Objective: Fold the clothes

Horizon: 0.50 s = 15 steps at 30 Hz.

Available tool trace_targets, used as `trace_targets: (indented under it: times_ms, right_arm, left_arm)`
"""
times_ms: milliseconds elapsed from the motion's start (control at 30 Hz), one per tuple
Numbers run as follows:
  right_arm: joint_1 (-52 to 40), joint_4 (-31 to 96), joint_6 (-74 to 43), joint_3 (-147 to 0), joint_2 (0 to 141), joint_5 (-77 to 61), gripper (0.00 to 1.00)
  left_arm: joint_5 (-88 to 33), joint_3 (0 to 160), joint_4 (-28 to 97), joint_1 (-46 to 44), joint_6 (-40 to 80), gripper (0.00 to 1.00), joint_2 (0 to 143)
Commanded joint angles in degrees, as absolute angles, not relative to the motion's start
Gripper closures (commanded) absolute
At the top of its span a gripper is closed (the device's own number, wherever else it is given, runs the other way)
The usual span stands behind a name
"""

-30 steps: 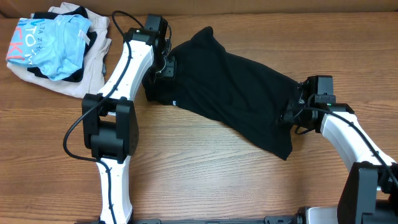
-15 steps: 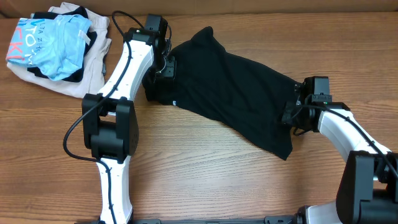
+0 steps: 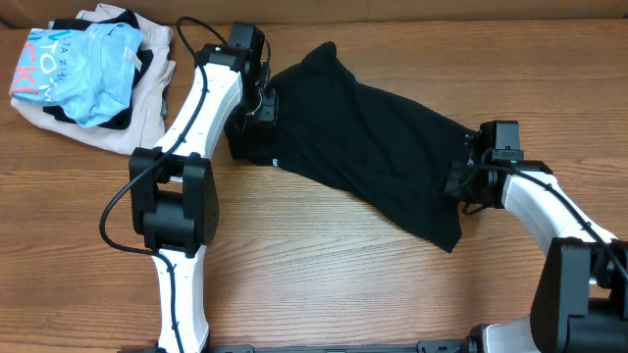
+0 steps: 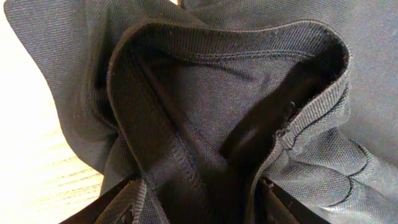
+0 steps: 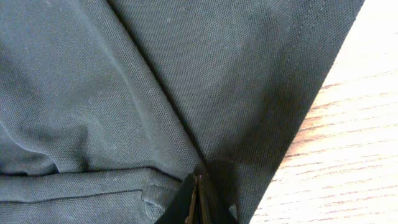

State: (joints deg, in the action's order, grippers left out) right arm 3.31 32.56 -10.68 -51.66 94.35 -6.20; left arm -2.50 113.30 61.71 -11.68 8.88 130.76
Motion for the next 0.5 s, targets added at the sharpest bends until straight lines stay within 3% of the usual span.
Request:
trace_targets:
  times_ms: [0,33,100,367,467]
  right_arm:
    - [3.6,32.6,-11.1,-54.3,93.2,-6.6,0.88]
    - [3.6,33.0,-11.1,-54.3,93.3,-6.8,0.74]
    - [3.6,34.1,-11.1,-54.2,93.4,-7.7,0.61]
    - [3.2,32.6,-12.2,-51.1,93.5,-7.6,0.61]
    - [3.2,32.7,-12.2,-51.1,93.5,-7.6,0.72]
  left_arm:
    - [-1.9,114.1,61.6,-12.0,9.4,0.41,130.5]
    - [-1.9,114.1,61.6,-12.0,9.4,0.40,130.5]
    - [-1.9,114.1,61.6,-12.0,9.4,0.40,130.5]
    - [-1.9,114.1,61.5,-12.0,9.4,0.40,130.5]
    - [-1.9,114.1,61.5,-12.0,9.4,0.40,130.5]
